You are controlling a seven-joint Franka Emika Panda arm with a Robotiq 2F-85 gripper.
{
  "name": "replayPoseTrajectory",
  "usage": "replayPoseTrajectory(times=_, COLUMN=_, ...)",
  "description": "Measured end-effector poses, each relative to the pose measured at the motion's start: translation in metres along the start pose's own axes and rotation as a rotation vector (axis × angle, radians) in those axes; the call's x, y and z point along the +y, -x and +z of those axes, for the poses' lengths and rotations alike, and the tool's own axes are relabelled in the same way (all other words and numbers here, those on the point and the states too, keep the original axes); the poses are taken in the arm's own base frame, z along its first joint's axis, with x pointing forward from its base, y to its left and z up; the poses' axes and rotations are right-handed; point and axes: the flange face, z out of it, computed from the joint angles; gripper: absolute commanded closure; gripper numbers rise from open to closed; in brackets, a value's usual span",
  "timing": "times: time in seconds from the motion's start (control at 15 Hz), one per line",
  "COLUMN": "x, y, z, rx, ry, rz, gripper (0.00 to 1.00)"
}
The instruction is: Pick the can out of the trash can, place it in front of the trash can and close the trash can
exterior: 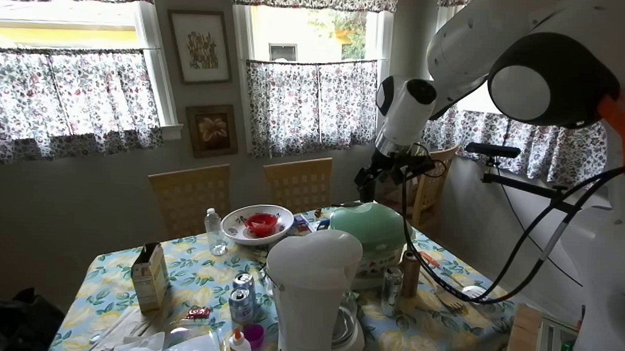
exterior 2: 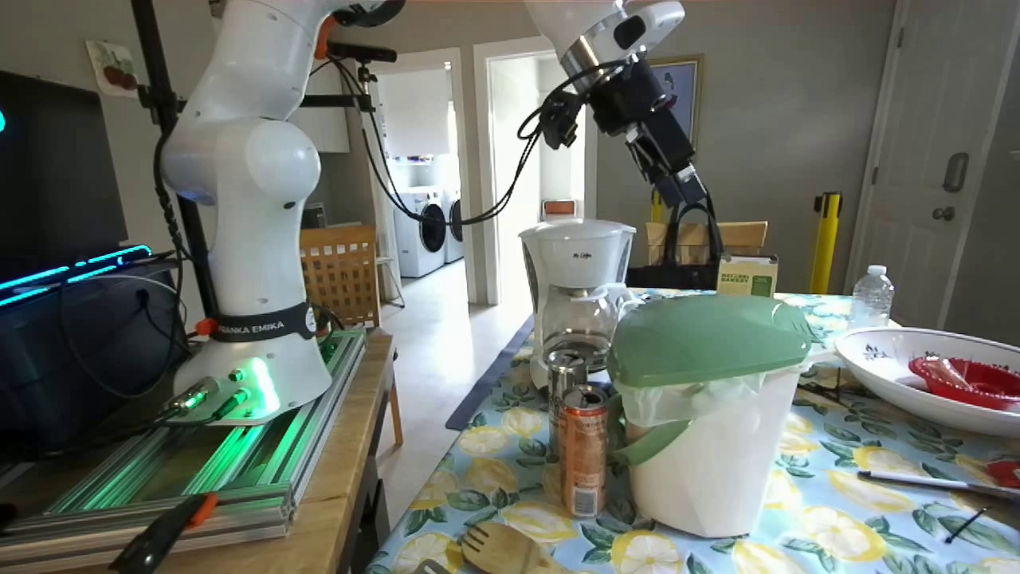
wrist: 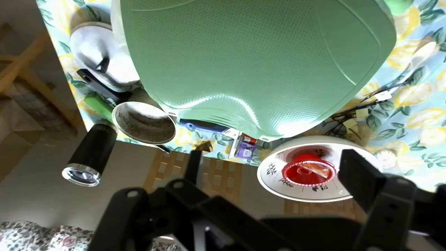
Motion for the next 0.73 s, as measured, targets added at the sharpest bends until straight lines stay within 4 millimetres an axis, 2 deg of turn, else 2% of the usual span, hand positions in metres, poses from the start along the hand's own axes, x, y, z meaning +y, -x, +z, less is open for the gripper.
replayPoseTrajectory(times=0.2, x=0.0004, y=0.0011, z=-0.0072, rx=0.025, ry=0.012, rz=0.028, gripper=0.00)
replayPoseTrajectory(times=0.73, x=0.0007, y=0.0024, z=-0.0061, rx=0.029, ry=0.015, rz=0.034, gripper=0.00)
